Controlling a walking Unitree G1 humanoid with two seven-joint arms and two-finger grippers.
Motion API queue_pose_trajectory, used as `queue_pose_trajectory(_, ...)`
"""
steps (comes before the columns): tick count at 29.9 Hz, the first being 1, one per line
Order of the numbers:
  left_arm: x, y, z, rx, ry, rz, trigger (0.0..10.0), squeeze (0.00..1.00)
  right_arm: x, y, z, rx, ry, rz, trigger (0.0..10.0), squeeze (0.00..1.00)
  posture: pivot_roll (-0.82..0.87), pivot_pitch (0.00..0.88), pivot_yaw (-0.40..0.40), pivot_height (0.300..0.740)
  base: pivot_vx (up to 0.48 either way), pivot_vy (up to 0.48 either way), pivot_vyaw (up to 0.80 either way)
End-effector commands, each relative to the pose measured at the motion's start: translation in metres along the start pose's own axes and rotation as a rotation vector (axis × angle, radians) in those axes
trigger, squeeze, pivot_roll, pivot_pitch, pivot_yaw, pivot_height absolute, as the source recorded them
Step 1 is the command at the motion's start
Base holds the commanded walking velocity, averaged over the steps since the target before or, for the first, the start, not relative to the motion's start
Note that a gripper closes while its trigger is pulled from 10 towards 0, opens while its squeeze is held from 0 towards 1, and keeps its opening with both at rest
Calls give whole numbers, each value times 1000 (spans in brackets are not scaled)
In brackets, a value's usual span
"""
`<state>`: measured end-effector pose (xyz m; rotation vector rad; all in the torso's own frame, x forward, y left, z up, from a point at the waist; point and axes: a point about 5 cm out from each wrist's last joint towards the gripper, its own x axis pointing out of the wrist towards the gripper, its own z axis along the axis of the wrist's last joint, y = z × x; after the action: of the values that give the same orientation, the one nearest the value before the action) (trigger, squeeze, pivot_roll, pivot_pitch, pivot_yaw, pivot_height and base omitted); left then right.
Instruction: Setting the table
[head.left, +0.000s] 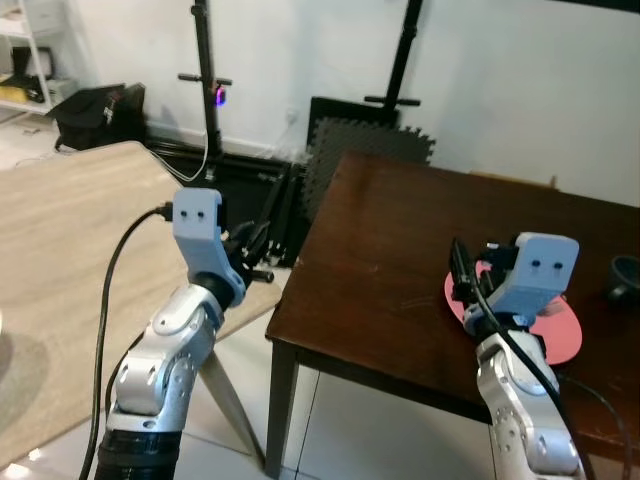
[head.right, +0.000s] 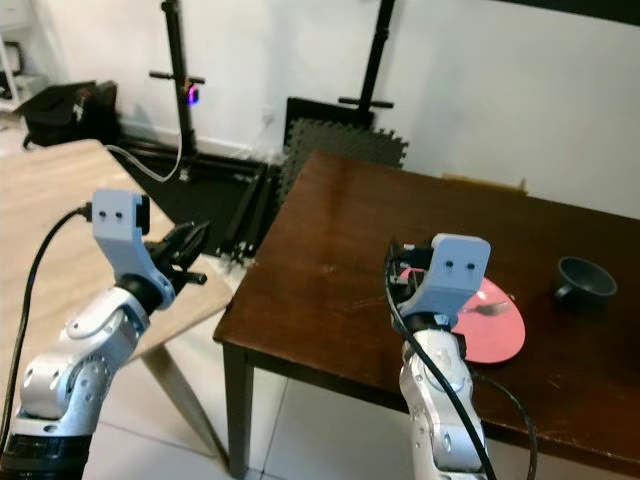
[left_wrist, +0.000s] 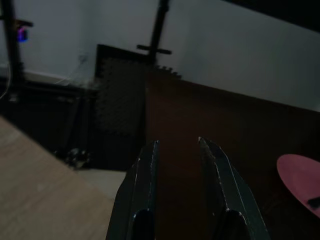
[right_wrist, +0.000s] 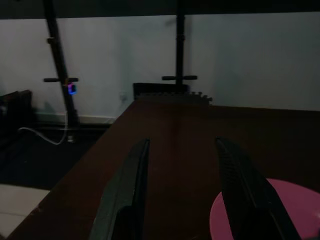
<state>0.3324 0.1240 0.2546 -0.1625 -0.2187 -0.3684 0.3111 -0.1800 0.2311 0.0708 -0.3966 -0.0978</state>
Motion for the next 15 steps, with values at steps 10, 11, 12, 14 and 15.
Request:
queue_pose_trajectory(10,-1,2,-4,6,16,2,10000,0,0,-2,-1,-3,3,-8,10000,0,52,73,-32,740,0,0,0)
queue_pose_trajectory(11,-1,2,-4,6,16,2,10000,0,0,-2,-1,-3,3,-8,10000,0,52,73,-32,740,0,0,0)
queue_pose_trajectory(12,-1,2,-4,6,16,1,10000,0,0,-2,-1,-3,2,-8,10000,0,52,72,-31,740,0,0,0)
queue_pose_trajectory(14,-1,1,-4,11,16,-9,10000,0,0,-2,-1,-3,2,-9,10000,0,52,71,-31,740,0,0,0)
queue_pose_trajectory(15,-1,1,-4,16,15,-13,10000,0,0,-2,-1,-3,1,-9,10000,0,52,71,-31,740,0,-458,0)
